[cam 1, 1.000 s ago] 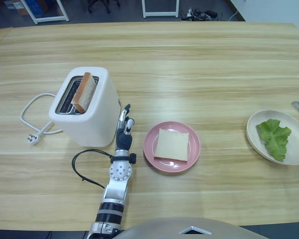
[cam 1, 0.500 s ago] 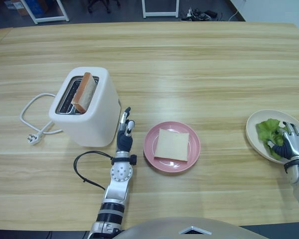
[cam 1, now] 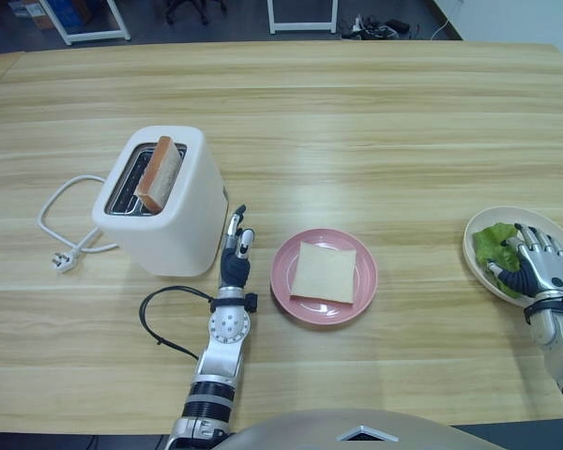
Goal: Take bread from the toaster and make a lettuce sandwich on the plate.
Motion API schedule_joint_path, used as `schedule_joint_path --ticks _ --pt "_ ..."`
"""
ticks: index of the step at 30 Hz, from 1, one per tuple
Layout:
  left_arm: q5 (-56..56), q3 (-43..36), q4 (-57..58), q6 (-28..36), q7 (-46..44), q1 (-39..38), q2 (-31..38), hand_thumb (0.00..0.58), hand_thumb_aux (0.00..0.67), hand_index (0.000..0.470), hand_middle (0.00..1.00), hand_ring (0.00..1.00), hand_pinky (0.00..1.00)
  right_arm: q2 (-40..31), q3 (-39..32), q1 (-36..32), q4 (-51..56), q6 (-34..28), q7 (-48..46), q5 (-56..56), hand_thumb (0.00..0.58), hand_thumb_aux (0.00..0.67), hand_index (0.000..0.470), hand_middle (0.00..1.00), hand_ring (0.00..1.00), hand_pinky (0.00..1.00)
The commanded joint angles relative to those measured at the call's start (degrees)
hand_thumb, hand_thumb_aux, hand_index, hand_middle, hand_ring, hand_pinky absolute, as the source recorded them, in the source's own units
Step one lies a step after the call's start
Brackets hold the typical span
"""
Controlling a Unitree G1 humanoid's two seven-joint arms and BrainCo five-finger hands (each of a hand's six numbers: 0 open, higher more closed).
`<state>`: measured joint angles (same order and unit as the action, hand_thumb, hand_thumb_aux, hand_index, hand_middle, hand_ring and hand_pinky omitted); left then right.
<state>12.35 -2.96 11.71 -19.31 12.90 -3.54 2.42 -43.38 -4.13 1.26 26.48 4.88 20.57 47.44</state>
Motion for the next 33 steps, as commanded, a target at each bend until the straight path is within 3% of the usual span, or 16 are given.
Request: schedule_joint_path --ticks 1,6,7,8,9,16,24,29,33 --pt "0.4 -0.1 0.2 0.4 0.0 -0.1 -0.3 0.0 0.0 0.0 0.0 0.0 0.0 -0.3 -2.0 -0.8 3.2 0.6 -1.3 -0.9 0.42 0.318 0.223 0.0 0.0 0.0" --pt "0.5 -0.1 0.0 0.6 -0.1 -0.3 -0.3 0.0 0.0 0.0 0.0 0.0 0.0 -0.2 -4.0 -1.9 5.6 1.1 -1.6 -1.1 0.46 0.365 0.256 0.0 0.0 0.0" --pt "0.5 -0.1 0.0 0.6 -0.1 -0.3 -0.2 0.0 0.0 0.0 0.0 0.0 0.0 -0.3 -4.2 -2.2 6.0 1.1 -1.5 -1.2 0.523 0.46 0.323 0.0 0.0 0.0" --pt "0.5 -0.1 0.0 0.7 -0.1 -0.2 -0.2 0.0 0.0 0.0 0.0 0.0 0.0 -0.3 -4.3 -2.4 6.0 1.1 -1.3 -1.3 0.573 0.599 0.42 0.0 0.0 0.0" --pt "0.5 -0.1 0.1 0.7 -0.1 -0.2 -0.2 0.0 0.0 0.0 0.0 0.0 0.0 -0.3 -4.3 -2.6 5.9 1.0 -0.9 -1.5 0.58 0.652 0.457 0.0 0.0 0.0" --pt "0.6 -0.2 0.4 0.5 0.0 -0.1 -0.2 0.0 0.0 0.0 0.0 0.0 0.0 -0.9 -1.9 -1.2 -1.4 0.2 1.8 -2.5 0.58 0.67 0.47 0.0 0.0 0.0" --pt "0.8 -0.2 1.1 0.4 0.5 0.2 -0.5 0.0 0.0 0.0 0.0 0.0 0.0 1.7 1.7 -0.1 -23.1 -1.6 0.3 -2.8 0.58 0.67 0.47 0.0 0.0 0.0" --pt "0.4 -0.1 2.0 0.2 0.5 0.9 -0.6 0.0 0.0 0.0 0.0 0.0 0.0 9.6 -2.9 -6.0 -37.2 -1.2 -4.8 -4.0 0.58 0.67 0.47 0.0 0.0 0.0" --pt "0.1 -0.2 2.5 0.1 0.4 1.2 -0.8 0.0 0.0 0.0 0.0 0.0 0.0 17.2 -9.3 -10.0 -38.2 0.2 -8.4 -4.5 0.58 0.67 0.47 0.0 0.0 0.0"
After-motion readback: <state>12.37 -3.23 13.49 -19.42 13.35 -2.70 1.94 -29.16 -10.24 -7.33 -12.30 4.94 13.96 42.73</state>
